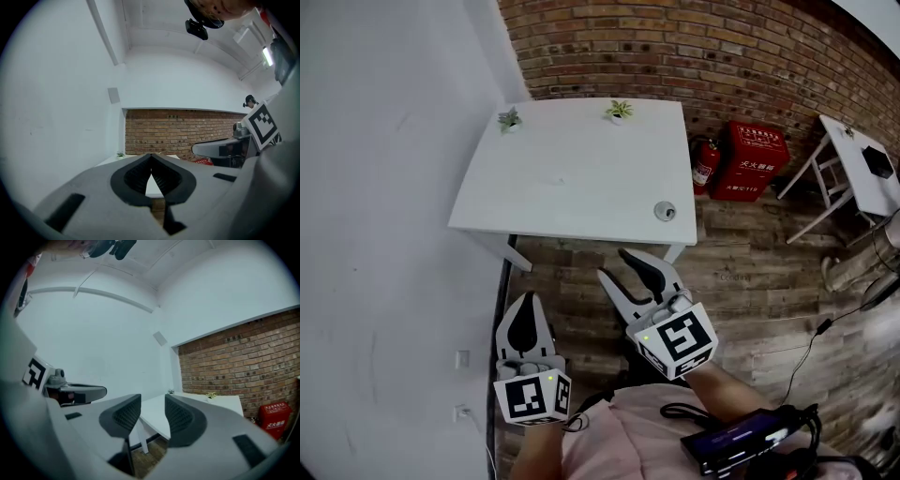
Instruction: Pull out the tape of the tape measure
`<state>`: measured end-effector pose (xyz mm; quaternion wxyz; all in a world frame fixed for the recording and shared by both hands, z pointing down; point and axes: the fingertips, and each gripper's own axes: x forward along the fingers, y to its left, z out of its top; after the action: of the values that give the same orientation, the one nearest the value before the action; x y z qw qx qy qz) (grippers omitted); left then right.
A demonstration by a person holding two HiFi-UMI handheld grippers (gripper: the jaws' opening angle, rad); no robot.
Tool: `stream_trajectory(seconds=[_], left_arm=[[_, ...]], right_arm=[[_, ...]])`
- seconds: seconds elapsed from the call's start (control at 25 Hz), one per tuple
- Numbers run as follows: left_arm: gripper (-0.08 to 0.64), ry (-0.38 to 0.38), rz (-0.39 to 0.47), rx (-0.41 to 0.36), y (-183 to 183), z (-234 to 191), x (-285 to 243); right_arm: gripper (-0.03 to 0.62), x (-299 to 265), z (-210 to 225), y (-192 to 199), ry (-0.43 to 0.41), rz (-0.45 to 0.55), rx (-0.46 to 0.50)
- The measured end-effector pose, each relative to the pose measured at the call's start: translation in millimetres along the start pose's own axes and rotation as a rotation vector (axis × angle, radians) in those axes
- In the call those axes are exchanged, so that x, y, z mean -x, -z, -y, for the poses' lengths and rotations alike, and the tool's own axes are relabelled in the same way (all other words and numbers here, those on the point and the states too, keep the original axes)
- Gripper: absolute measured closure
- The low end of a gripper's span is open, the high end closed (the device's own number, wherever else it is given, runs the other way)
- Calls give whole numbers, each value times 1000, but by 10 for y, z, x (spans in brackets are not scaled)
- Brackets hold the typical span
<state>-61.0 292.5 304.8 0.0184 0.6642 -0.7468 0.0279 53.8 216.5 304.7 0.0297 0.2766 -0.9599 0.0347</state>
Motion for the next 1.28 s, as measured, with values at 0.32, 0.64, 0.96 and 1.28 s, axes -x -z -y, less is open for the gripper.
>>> stream_trajectory(seconds=[0.32,0.64,0.96,1.28], left_arm=[[552,-3,-54,-8,232,-220,-928],[552,-45,-49,-16,76,-553,-1996],[552,-93,17,-39,-312,-809,-2549],[552,-106,-9,-10,-187,-1104,-2911]], right_arm=[[423,-797,609,183,-34,-23,-27],[410,-1778,1167,26,-117,-25,-34],[396,-2370,1372,-412,-198,24,11],[377,-2782,1413,-266,-253,-20,43]])
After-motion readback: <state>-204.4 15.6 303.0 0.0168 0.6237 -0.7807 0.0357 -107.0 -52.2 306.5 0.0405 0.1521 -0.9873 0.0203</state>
